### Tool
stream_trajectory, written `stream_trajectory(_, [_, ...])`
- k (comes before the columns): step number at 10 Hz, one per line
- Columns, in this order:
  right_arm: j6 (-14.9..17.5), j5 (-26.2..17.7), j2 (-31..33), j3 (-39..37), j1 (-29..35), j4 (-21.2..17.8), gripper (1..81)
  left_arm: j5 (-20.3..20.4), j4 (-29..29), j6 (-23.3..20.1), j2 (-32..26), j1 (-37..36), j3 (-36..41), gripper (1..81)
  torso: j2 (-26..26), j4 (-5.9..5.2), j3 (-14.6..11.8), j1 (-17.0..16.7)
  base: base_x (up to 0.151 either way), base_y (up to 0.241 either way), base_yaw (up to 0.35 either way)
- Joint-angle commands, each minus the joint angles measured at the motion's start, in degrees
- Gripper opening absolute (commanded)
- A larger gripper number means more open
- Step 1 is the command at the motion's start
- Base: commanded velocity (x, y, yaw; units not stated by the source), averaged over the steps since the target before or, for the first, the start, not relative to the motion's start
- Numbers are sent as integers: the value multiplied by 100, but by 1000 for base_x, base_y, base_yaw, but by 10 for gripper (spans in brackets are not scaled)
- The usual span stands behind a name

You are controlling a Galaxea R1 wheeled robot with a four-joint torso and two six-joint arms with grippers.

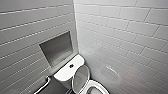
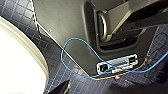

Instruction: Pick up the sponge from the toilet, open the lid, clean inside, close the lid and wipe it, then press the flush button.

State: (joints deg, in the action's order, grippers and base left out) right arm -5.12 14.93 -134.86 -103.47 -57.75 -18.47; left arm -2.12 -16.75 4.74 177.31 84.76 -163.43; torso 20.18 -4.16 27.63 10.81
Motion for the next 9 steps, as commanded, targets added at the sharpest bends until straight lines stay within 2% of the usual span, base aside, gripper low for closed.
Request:
stream_trajectory(1, [20,-597,256,-49,891,-157,10,-429,-39,0,-11,19,-5,811,573,0,0,369,0,0,0])
stream_trajectory(3, [28,-597,133,-241,935,-139,10,-421,-39,0,6,36,-5,811,637,0,2,410,0,0,0])
stream_trajectory(5, [29,-606,18,-541,856,-139,10,-421,-39,-8,24,36,-5,811,988,0,5,632,0,0,0])
stream_trajectory(8, [29,-606,-17,-603,812,-148,10,-421,-39,0,24,36,4,811,1642,0,5,1038,0,0,0])
stream_trajectory(9, [20,-606,-52,-655,768,-166,10,-421,-39,-8,24,36,4,811,1860,-343,5,1174,0,0,0])
